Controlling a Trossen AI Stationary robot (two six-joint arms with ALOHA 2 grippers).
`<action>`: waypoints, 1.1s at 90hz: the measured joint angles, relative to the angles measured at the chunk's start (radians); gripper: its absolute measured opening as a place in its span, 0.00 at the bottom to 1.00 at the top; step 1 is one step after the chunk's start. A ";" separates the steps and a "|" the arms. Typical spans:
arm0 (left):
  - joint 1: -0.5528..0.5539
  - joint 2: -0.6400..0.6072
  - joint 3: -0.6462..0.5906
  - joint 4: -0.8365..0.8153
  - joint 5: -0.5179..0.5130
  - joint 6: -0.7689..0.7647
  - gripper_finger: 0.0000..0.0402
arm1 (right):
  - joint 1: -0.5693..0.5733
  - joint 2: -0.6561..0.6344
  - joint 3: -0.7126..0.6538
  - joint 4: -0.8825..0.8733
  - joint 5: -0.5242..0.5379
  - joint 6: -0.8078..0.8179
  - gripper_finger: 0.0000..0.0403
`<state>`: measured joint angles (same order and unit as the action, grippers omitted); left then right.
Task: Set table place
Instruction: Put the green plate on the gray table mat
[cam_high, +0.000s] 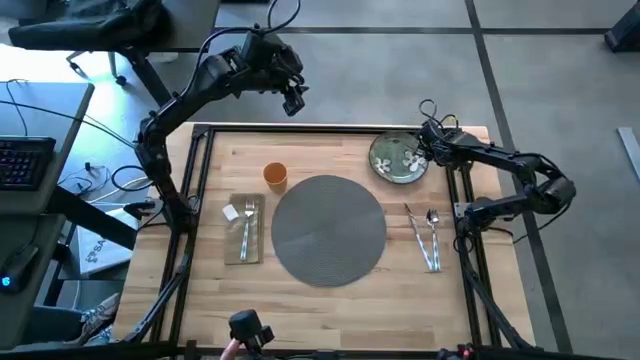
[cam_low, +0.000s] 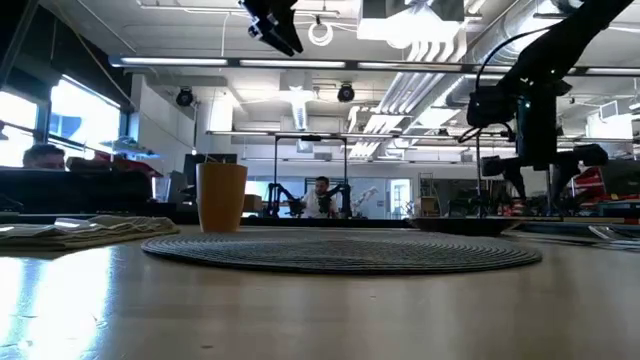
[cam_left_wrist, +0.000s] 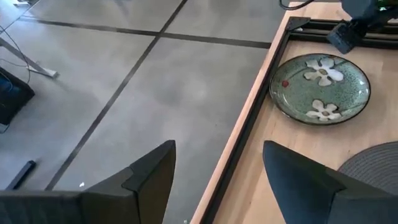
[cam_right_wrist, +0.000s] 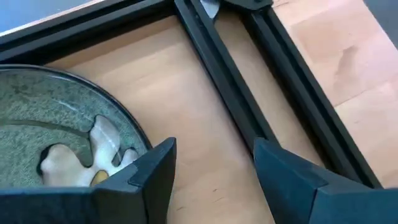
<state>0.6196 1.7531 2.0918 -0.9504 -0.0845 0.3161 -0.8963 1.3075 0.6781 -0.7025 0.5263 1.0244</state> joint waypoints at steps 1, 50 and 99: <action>0.000 0.000 0.000 0.000 0.000 0.000 0.56 | 0.000 0.000 0.000 0.005 -0.001 -0.001 0.48; -0.001 0.000 0.000 -0.004 -0.001 0.000 0.56 | 0.009 -0.013 0.277 -0.250 -0.173 -0.229 0.48; -0.001 -0.001 0.000 -0.043 -0.004 0.000 0.56 | -0.229 -0.046 0.429 -0.593 -0.585 -0.622 0.48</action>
<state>0.6185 1.7519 2.0918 -0.9934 -0.0887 0.3164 -1.1248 1.2617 1.1068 -1.2951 -0.0590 0.4023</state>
